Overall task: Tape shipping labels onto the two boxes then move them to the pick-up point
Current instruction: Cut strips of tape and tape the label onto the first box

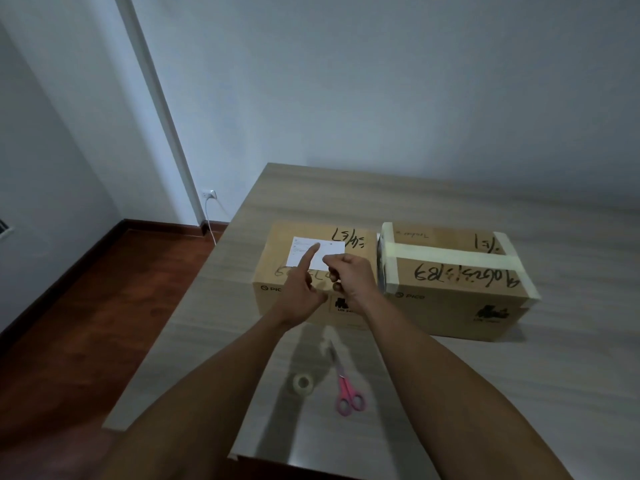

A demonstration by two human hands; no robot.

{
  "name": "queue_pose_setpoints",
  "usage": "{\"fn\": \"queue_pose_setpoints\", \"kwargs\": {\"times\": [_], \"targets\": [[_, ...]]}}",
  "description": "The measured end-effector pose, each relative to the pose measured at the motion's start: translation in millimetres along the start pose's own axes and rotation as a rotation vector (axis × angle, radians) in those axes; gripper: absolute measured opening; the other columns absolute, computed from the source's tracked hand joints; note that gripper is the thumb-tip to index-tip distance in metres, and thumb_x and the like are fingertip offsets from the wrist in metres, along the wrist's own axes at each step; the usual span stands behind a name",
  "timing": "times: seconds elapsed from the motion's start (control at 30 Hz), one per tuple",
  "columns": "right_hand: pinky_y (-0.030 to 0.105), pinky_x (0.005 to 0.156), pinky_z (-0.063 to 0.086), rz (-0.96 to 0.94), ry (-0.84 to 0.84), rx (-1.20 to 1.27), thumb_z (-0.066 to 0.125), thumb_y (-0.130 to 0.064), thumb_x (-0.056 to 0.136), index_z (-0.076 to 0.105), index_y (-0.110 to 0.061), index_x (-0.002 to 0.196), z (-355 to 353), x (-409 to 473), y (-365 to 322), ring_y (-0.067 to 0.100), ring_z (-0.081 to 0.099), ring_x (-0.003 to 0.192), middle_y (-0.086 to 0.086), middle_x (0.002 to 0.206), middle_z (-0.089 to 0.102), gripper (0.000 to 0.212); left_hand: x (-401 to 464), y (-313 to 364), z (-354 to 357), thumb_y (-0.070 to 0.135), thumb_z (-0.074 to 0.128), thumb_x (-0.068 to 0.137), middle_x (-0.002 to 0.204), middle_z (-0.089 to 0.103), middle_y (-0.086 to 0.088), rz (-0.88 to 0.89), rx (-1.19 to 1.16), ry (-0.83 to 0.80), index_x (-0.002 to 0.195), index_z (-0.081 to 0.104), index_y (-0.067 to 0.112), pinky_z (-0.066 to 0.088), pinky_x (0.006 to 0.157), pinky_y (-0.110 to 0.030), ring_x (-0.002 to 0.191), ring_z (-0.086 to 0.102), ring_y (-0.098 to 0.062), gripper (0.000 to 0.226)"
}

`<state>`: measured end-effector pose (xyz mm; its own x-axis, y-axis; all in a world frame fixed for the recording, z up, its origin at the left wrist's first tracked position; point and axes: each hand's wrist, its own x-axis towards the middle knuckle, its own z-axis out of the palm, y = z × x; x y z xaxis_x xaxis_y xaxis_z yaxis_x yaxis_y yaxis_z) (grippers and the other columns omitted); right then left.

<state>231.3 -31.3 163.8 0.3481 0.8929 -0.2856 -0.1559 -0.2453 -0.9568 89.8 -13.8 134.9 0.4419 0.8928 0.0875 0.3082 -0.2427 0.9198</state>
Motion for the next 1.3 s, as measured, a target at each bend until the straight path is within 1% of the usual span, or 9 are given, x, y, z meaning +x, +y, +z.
{"fn": "queue_pose_setpoints", "kwargs": {"times": [0.2, 0.27, 0.37, 0.47, 0.63, 0.87, 1.07, 1.2, 1.3], "targets": [[0.021, 0.056, 0.039, -0.112, -0.022, -0.245, 0.070, -0.013, 0.094, 0.068, 0.001, 0.082, -10, 5, -19, 0.004, 0.046, 0.055, -0.002, 0.064, 0.056, 0.019, 2, -3, 0, 0.016, 0.070, 0.087, 0.126, 0.044, -0.007, -0.258, 0.337, 0.189, 0.161, 0.021, 0.026, 0.049, 0.086, -0.036, 0.101, 0.056, -0.020, 0.089], [0.018, 0.056, 0.039, -0.149, -0.035, -0.304, 0.068, -0.010, 0.096, 0.067, 0.011, 0.087, -16, 10, -25, -0.004, 0.047, 0.052, -0.001, 0.065, 0.055, 0.023, 6, -8, -4, 0.030, 0.068, 0.089, 0.137, 0.051, -0.013, -0.390, 0.304, 0.326, 0.151, 0.041, 0.012, 0.051, 0.088, -0.039, 0.112, 0.059, -0.029, 0.071], [0.011, 0.052, 0.039, -0.186, -0.063, -0.373, 0.068, -0.010, 0.096, 0.067, 0.016, 0.091, -25, 14, -29, -0.006, 0.045, 0.042, 0.006, 0.067, 0.055, 0.026, 13, -5, -8, 0.046, 0.061, 0.092, 0.104, 0.074, -0.007, -0.234, 0.148, 0.396, 0.110, 0.074, 0.009, 0.049, 0.074, -0.033, 0.088, 0.067, -0.019, 0.044], [0.006, 0.040, 0.033, -0.205, -0.091, -0.404, 0.070, -0.009, 0.096, 0.071, 0.010, 0.089, -31, 15, -33, -0.010, 0.048, 0.043, -0.003, 0.066, 0.060, 0.020, 14, 21, -10, 0.043, 0.064, 0.099, 0.067, 0.068, 0.005, -0.081, -0.062, 0.396, 0.077, 0.074, 0.012, 0.045, 0.065, -0.025, 0.066, 0.060, -0.006, 0.039], [0.008, 0.041, 0.036, -0.227, -0.130, -0.445, 0.072, -0.010, 0.095, 0.071, -0.001, 0.077, -37, 14, -34, -0.012, 0.052, 0.045, -0.004, 0.073, 0.065, 0.020, 18, 35, 0, 0.044, 0.080, 0.087, 0.082, 0.077, 0.007, -0.061, -0.102, 0.361, 0.083, 0.080, 0.018, 0.048, 0.063, -0.011, 0.071, 0.068, -0.006, 0.026], [0.024, 0.064, 0.046, -0.234, -0.142, -0.495, 0.074, -0.008, 0.088, 0.076, 0.004, 0.080, -42, 14, -29, -0.007, 0.056, 0.052, -0.001, 0.073, 0.069, 0.014, 21, 26, 2, 0.009, 0.072, 0.088, 0.072, 0.075, 0.002, -0.023, -0.023, 0.363, 0.074, 0.079, 0.007, 0.045, 0.062, -0.010, 0.066, 0.067, -0.001, 0.015], [0.023, 0.060, 0.044, -0.187, -0.135, -0.512, 0.074, -0.009, 0.087, 0.076, 0.006, 0.084, -29, 29, -31, -0.001, 0.058, 0.059, 0.000, 0.080, 0.070, 0.016, 38, 11, -11, 0.016, 0.072, 0.090, 0.078, 0.074, 0.006, -0.076, 0.008, 0.334, 0.079, 0.077, 0.009, 0.044, 0.064, -0.009, 0.070, 0.064, 0.004, 0.014], [0.022, 0.052, 0.040, -0.150, -0.120, -0.544, 0.073, -0.013, 0.089, 0.071, 0.014, 0.087, -7, 53, -32, -0.004, 0.050, 0.042, -0.003, 0.074, 0.067, 0.028, 60, -6, -30, 0.023, 0.074, 0.090, 0.076, 0.069, 0.008, -0.184, -0.014, 0.325, 0.081, 0.074, 0.010, 0.047, 0.065, -0.024, 0.068, 0.060, -0.003, 0.016], [0.020, 0.049, 0.037, -0.087, -0.077, -0.580, 0.074, -0.016, 0.088, 0.065, 0.019, 0.090, 13, 78, -33, 0.015, 0.045, 0.052, 0.005, 0.070, 0.060, 0.037, 86, -19, -48, 0.023, 0.074, 0.090, 0.073, 0.065, 0.006, -0.207, 0.001, 0.276, 0.075, 0.068, 0.011, 0.045, 0.065, -0.027, 0.068, 0.057, -0.009, 0.020]]}}
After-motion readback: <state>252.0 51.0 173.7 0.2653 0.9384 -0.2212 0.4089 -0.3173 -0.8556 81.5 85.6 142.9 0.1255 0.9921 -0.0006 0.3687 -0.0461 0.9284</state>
